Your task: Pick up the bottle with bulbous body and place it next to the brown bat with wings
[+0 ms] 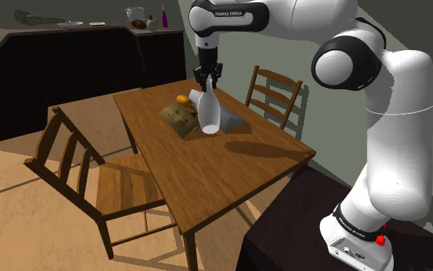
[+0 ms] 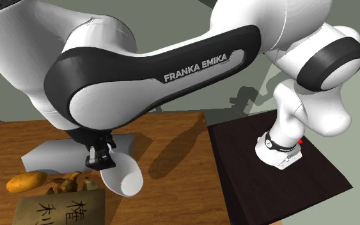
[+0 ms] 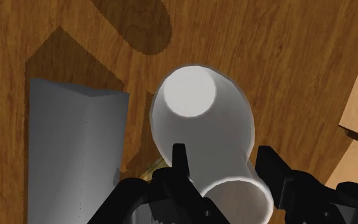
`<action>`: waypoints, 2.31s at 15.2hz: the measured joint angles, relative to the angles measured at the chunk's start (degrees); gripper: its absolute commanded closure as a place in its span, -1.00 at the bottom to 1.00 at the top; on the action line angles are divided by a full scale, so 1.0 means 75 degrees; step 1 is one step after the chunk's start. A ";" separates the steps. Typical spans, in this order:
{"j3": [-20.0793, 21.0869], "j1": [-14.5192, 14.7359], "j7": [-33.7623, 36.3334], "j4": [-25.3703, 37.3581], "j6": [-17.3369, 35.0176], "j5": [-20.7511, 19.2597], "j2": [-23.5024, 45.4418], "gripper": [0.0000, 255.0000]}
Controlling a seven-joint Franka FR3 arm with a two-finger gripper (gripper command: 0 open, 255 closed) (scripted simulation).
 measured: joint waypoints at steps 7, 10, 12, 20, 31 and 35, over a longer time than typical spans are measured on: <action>0.0000 0.0032 -0.0027 -0.0888 0.0774 -0.0009 -0.0112 1.00; 0.0006 0.0041 -0.0031 -0.1148 0.1066 -0.0002 -0.0081 1.00; 0.0012 0.0056 -0.0026 -0.1360 0.1281 0.0000 -0.0077 1.00; 0.0010 0.0052 -0.0041 -0.1499 0.1428 0.0003 -0.0072 -1.00; 0.0004 0.0016 -0.0018 -0.0527 0.0531 0.0002 -0.0012 -1.00; 0.0000 0.0007 -0.0023 -0.0433 0.0430 0.0001 -0.0012 -1.00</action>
